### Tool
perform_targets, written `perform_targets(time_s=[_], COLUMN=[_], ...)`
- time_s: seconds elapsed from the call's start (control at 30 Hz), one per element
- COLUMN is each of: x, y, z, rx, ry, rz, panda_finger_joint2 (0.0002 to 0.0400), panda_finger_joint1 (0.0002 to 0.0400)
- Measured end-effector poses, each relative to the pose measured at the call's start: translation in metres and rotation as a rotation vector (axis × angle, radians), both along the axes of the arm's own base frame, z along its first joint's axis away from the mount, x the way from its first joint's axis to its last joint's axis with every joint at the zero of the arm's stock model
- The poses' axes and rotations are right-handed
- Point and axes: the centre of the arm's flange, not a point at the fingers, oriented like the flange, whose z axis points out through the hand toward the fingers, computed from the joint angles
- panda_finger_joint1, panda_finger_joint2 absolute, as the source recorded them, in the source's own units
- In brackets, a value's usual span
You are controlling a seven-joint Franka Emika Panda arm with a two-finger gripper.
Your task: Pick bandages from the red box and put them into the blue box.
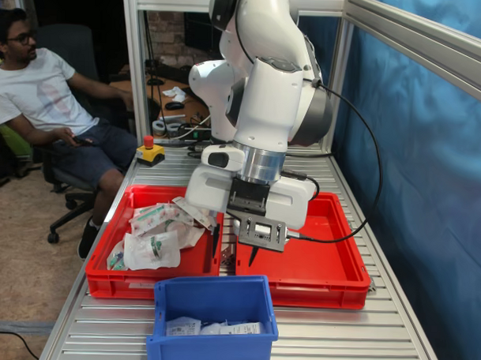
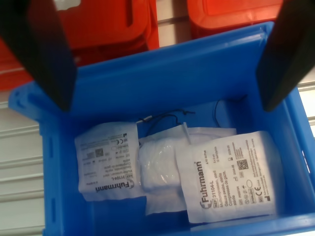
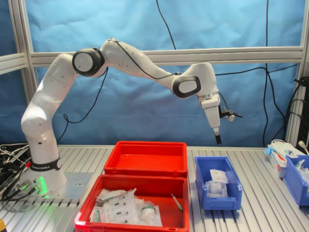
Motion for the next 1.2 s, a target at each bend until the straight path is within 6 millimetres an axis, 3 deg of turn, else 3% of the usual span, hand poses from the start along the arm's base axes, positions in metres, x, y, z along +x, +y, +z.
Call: perform_targets(time_s=[0.03,0.07,0.13,0.17,0.3,0.33,0.77,1.2], x=[0.0,0.0,0.0,0.0,0.0,-0.001,-0.027,-0.06], y=[0.0,0.0,0.0,0.0,0.0,0.0,-0.013,-0.013], z=[0.0,0.0,0.0,0.0,0.005,0.007,0.059,0.093], rx=[0.0,0.0,0.0,0.0,0.003,0.004,0.052,0.158], ry=[0.0,0.0,0.0,0.0,-0.007,-0.008,-0.006,-0.007], rz=[0.0,0.0,0.0,0.0,0.0,0.0,-0.027,-0.013], panda_finger_joint2=[0.0238,0.0288,0.0288,0.0338,0.0338,0.0384,0.0399,0.04], panda_finger_joint1=[0.0238,0.0288,0.0288,0.0338,0.0338,0.0384,0.0399,0.04])
